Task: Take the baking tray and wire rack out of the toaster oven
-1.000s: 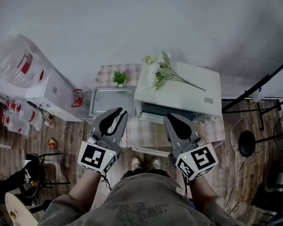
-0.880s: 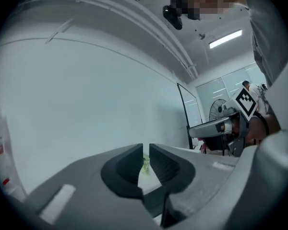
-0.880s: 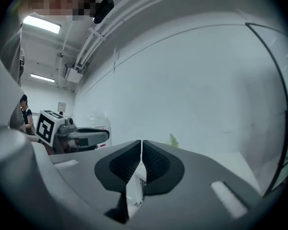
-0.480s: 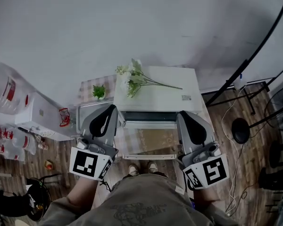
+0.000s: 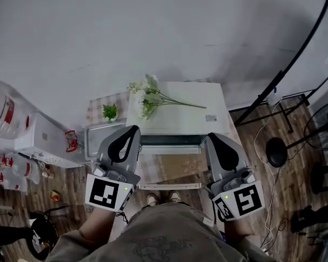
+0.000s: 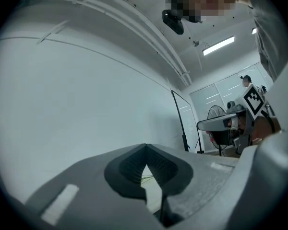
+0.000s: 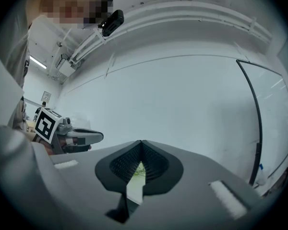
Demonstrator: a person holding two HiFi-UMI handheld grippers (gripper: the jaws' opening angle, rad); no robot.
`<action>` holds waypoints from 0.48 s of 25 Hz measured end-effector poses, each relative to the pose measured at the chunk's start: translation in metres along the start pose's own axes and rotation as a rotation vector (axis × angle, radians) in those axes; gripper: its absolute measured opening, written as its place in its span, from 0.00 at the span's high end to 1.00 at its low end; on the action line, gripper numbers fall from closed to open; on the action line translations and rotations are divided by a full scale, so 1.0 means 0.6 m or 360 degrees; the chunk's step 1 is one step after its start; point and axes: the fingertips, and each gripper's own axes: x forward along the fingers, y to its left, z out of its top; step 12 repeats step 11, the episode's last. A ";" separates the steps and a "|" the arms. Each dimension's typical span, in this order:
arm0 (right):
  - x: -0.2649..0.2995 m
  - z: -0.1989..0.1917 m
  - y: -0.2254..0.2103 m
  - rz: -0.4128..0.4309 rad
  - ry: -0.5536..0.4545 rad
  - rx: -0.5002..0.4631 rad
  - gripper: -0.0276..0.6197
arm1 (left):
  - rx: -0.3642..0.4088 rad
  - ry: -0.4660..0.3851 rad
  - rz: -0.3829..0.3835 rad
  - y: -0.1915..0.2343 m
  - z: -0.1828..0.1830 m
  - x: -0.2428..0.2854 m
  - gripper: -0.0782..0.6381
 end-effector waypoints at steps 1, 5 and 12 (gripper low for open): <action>0.003 -0.002 -0.002 0.0011 0.0003 0.0012 0.92 | -0.0004 0.0004 0.0005 0.002 -0.002 0.002 0.89; 0.009 -0.010 -0.009 0.0039 0.0018 0.0046 0.92 | -0.0023 0.0037 0.0018 0.007 -0.012 0.006 0.89; 0.019 -0.017 -0.025 0.0043 0.0026 0.0050 0.92 | -0.0011 0.0069 0.0027 0.014 -0.020 0.016 0.89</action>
